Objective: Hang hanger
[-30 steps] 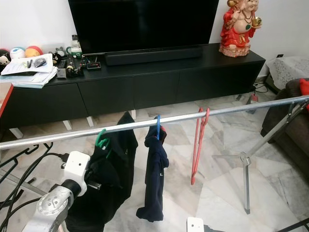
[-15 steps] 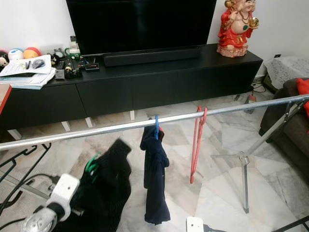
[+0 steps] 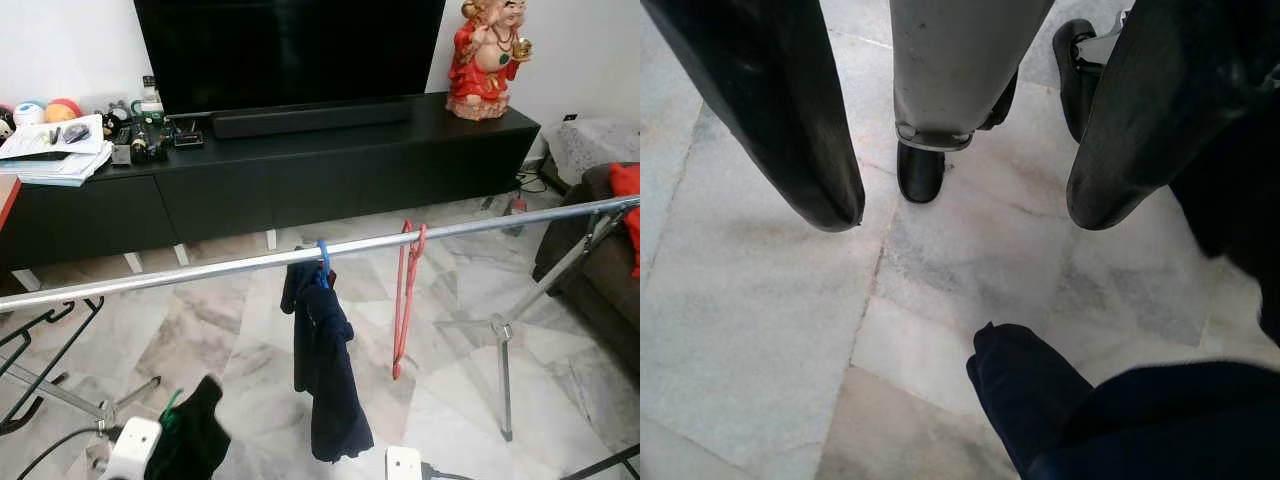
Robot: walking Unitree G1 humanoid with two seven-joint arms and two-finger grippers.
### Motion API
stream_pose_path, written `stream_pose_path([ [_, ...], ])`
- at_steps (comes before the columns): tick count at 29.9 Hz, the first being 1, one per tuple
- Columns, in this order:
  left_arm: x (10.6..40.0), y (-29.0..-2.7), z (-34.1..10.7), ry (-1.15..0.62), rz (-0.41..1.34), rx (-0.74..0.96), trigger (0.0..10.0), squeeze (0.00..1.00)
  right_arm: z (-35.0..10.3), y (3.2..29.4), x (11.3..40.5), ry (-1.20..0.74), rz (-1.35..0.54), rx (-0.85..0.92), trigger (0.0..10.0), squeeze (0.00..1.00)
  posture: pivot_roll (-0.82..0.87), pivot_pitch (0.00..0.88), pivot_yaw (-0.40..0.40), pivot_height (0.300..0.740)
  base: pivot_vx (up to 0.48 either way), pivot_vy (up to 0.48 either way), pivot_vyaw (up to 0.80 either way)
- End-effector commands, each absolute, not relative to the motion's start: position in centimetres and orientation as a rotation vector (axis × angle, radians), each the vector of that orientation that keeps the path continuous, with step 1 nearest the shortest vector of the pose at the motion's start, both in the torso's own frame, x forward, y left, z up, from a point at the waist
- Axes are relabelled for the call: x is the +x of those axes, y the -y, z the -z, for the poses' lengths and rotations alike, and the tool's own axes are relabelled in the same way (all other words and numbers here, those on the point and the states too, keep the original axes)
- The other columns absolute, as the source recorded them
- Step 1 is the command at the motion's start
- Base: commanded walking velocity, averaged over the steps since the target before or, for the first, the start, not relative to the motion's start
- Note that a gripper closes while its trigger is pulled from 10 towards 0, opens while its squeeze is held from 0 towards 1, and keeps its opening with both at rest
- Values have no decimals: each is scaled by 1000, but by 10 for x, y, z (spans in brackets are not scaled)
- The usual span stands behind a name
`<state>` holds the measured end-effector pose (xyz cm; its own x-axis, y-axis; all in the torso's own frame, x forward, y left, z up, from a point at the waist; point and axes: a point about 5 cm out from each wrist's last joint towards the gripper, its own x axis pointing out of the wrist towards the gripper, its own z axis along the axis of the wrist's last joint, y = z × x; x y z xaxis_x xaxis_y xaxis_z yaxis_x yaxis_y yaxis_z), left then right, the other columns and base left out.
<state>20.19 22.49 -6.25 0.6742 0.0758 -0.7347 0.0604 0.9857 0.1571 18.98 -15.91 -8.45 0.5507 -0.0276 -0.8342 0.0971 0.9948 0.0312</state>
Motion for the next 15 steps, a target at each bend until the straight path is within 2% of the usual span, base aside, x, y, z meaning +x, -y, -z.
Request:
stream_pose_path([
  [1, 193, -228, 69, -890, -46, 153, 10000, 0, 86, 158, 187, -988, 85, 92, 10000, 0, 33, 27, 32, 740, 0, 0, 0],
  [7, 207, -225, 62, -838, -30, 154, 10000, 0, 86, 158, 186, -991, 90, 94, 10000, 0, 41, 33, 34, 740, 0, 0, 0],
  [15, 204, -223, 65, -860, -6, 175, 10000, 0, 86, 156, 186, -984, 121, 121, 10000, 0, 30, 33, 51, 740, 0, 0, 0],
])
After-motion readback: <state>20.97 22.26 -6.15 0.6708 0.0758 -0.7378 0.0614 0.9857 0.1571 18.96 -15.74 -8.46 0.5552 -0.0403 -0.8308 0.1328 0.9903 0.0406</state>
